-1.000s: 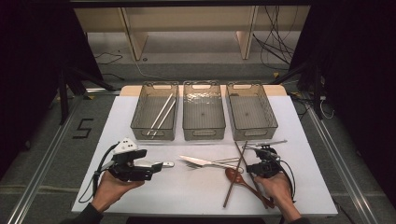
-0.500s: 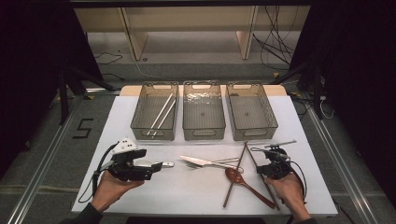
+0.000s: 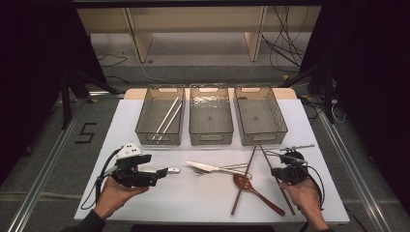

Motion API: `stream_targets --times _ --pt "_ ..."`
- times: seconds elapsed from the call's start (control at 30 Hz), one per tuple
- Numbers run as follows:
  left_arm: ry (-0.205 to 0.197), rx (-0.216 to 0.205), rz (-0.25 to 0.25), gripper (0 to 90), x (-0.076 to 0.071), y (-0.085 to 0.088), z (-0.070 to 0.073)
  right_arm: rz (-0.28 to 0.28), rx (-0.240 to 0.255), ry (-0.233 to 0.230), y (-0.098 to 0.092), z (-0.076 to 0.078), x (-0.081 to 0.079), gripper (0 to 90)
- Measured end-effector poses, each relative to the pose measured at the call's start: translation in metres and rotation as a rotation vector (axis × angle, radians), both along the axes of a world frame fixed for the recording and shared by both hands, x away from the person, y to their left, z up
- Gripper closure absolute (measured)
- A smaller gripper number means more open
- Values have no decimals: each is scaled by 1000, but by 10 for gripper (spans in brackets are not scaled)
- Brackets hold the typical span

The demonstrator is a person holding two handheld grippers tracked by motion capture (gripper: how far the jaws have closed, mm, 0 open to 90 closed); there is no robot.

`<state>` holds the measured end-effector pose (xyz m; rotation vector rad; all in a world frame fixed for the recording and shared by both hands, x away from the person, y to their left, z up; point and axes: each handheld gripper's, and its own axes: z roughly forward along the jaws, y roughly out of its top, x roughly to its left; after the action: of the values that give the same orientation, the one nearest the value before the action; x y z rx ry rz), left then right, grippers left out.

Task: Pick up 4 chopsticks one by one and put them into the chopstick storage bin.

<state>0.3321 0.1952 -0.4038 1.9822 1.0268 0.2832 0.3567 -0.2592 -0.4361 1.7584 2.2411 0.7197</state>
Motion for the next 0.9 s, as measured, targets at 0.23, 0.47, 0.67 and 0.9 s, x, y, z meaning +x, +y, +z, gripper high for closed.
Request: stream_targets --times 0.23,0.47,0.67,0.9 --pt "20 -5 -5 176 3 2 -2 173 0 -55 40 15 -7 857" --pt "24 12 -31 169 7 0 -3 379 -18 -73 81 23 -17 857" --pt "35 16 -67 168 10 -3 -2 499 -34 -90 101 26 -24 857" --pt "51 40 -123 168 17 -13 -1 608 -45 -118 112 30 -29 857"
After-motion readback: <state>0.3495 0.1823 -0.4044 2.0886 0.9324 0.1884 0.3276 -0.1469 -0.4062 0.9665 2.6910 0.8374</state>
